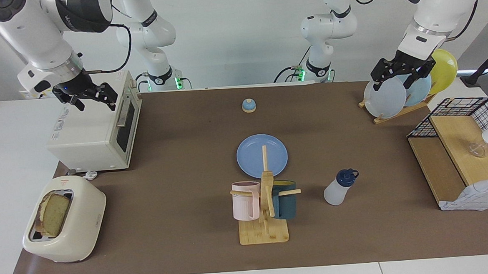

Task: Put bread on plate and add seasoning
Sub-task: 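Reach the right gripper to the bread in the toaster while the left gripper advances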

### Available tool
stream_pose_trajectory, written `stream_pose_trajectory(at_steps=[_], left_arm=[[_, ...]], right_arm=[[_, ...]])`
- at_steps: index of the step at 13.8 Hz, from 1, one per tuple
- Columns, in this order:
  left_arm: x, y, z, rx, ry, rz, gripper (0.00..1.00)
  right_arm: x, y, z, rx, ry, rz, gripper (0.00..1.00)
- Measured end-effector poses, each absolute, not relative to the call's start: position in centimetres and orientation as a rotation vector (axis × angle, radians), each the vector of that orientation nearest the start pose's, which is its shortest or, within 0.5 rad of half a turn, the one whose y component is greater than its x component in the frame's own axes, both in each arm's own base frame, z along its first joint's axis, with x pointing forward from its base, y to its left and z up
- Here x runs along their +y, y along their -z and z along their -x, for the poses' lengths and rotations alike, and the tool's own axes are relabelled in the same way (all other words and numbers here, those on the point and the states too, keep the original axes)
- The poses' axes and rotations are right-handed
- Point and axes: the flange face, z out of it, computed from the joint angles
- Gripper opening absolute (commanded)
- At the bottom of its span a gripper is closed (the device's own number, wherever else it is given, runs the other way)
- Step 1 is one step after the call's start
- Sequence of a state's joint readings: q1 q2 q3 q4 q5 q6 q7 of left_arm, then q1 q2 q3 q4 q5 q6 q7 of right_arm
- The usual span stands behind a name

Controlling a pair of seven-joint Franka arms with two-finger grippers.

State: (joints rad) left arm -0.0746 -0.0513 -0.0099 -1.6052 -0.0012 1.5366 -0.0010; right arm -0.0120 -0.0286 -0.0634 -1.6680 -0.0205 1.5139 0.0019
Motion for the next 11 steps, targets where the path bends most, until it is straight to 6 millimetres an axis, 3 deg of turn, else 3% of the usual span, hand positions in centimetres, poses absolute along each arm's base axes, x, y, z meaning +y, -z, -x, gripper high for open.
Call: stream_pose_trajectory(at_steps=[6, 11], left_arm=[[-7.7, -62.3, -52.3, 0.184, -0.055, 3.133, 1.0], [-9.5, -57.2, -51.0, 0.197, 0.244, 3.175, 1.0]], right_arm=[[-4.3, -59.0, -53.4, 0.121, -0.199, 3.147, 1.0], [-4.3, -59.0, -53.4, 0.121, -0.199, 3.147, 1.0]])
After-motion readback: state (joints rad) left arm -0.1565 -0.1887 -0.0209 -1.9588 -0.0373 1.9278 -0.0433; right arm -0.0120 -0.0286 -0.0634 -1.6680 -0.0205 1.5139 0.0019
